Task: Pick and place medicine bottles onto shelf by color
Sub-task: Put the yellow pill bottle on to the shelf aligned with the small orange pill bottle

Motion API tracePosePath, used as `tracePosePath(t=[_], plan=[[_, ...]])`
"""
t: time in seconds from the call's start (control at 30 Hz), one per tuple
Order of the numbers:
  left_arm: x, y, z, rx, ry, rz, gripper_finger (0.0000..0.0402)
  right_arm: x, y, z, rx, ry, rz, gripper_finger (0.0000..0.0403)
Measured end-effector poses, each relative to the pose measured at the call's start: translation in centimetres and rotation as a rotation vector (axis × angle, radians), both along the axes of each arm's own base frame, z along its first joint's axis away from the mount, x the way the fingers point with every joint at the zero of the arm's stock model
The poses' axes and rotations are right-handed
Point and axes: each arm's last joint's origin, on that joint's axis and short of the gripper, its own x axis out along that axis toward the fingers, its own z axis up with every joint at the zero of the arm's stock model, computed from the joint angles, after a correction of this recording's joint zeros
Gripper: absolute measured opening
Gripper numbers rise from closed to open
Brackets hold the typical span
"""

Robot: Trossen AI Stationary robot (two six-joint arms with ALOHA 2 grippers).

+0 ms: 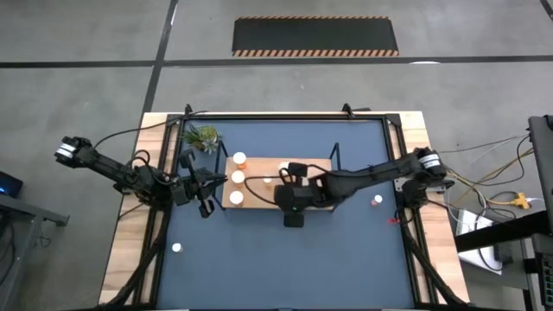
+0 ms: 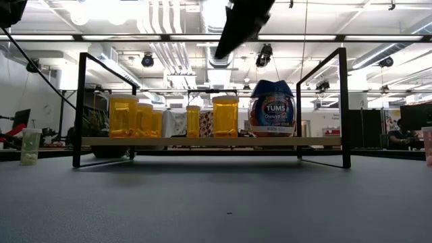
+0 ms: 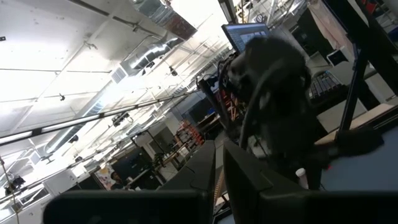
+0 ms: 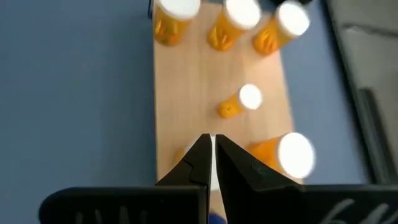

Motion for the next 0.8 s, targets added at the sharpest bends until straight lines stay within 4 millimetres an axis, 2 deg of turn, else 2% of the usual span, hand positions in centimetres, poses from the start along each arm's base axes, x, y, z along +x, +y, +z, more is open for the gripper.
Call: tracePosePath(t=[0.23,0.43,0.57,0.8], plan=[[0.0,-0.1,0.1,-0.005,-0.012,-0.031,0.0015,-2.8,4.4,2.1,-0.028,-0.067,0.094,0.0013],[0.0,-0.7,0.5,-0.020,-0.068,-0.242,0.0015,-4.9,7.4,1.0,-0.091,-0.140,0.177,0.0013],[0.0,-1.1,0.9,-0.093,-0.111,-0.427,0.0015,-6.2,8.0,-0.9,-0.108,-0.197,0.242,0.0013],[1.2,-2.0,0.6,-0.353,-0.072,-0.658,0.0015,-8.7,7.1,-3.5,-0.124,-0.395,0.419,0.0013]])
